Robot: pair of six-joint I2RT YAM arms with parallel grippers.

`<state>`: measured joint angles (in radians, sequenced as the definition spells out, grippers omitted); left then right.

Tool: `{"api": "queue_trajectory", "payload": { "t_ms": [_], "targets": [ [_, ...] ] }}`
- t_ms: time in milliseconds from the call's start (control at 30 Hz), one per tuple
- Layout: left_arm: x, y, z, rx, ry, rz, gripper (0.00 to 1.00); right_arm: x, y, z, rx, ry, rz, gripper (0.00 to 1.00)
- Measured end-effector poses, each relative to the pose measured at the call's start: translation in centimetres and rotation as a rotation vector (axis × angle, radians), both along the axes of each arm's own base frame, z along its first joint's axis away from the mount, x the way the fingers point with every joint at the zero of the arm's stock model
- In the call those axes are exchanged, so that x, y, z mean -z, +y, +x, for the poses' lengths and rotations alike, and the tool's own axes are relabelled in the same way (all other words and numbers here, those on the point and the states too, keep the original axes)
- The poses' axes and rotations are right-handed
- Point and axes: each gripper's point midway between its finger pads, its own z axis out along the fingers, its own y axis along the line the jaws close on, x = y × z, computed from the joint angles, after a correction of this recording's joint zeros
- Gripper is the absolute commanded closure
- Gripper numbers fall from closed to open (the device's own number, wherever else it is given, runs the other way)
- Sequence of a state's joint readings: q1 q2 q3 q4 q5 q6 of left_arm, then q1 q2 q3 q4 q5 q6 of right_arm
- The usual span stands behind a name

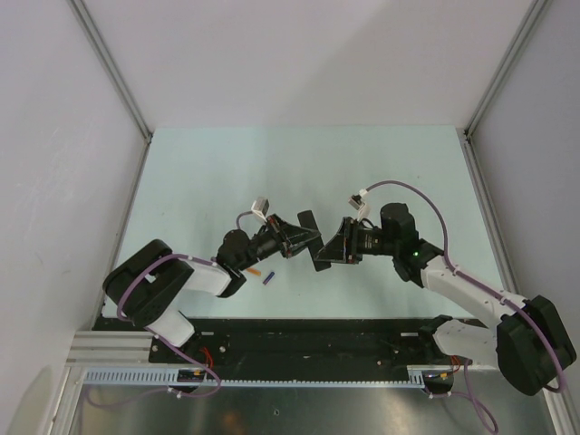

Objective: Load the batteries into the remote control
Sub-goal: Load the battery cover into the remote control.

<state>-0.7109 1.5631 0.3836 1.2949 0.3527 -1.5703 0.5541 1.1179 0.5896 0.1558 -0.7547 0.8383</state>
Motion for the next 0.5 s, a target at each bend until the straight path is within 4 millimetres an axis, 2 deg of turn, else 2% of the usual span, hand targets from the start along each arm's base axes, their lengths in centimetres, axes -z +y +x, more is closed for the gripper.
{"api": "queue_trajectory", "payload": {
  "t_ms": [333, 500],
  "targets": [
    [-0.14, 0.05, -0.07, 0.000, 0.001, 0.003, 1.00, -0.36, 0.18, -0.13, -0.005, 0.015, 0.025, 0.82],
    [-0.40, 0.02, -0.28, 0.005, -0.010, 0.003, 1.00, -0.55, 0.24, -0.18, -0.008, 0.018, 0.033, 0.88]
  ]
}}
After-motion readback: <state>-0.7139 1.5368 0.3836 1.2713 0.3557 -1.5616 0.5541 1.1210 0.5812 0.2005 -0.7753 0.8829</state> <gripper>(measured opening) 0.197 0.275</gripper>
